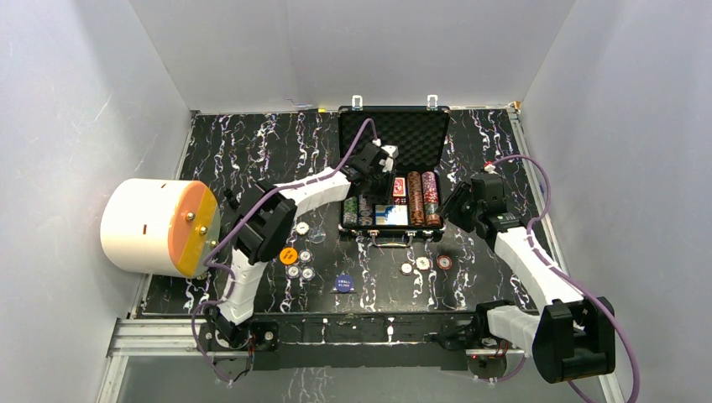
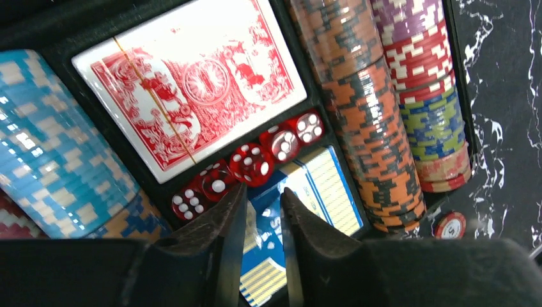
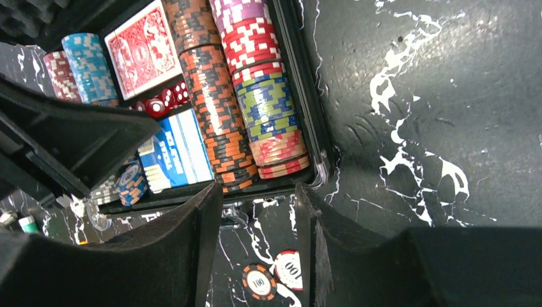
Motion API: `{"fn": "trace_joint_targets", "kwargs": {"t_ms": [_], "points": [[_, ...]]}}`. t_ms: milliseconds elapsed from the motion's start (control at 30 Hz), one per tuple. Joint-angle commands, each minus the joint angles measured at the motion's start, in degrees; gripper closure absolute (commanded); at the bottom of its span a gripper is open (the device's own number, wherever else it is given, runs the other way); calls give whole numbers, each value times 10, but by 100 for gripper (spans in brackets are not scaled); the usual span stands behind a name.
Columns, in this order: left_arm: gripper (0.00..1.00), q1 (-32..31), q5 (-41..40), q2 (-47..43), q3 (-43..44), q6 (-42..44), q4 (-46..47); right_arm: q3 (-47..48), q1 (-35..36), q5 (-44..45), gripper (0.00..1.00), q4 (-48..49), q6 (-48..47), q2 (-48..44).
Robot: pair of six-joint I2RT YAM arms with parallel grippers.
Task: Pack up texas hold em set
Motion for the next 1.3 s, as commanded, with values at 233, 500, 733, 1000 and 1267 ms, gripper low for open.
{"fn": "trace_joint_targets", "kwargs": {"t_ms": [233,500,733,1000,1267], "points": [[84,-1,-34,22,89,13,-42,-4,-1,-15,48,19,-3,0],[74,-1,-10,18,74,31,-53,-9,-1,-15,48,23,-8,6],[80,-1,-12,30,78,41,-56,-13,-1,-21,49,28,-7,7],[86,-1,-20,38,84,45,-58,-13,-1,-22,50,30,-8,5],[89,-1,-24,39,88,49,-63,-12,-1,-22,50,31,-8,5]]}}
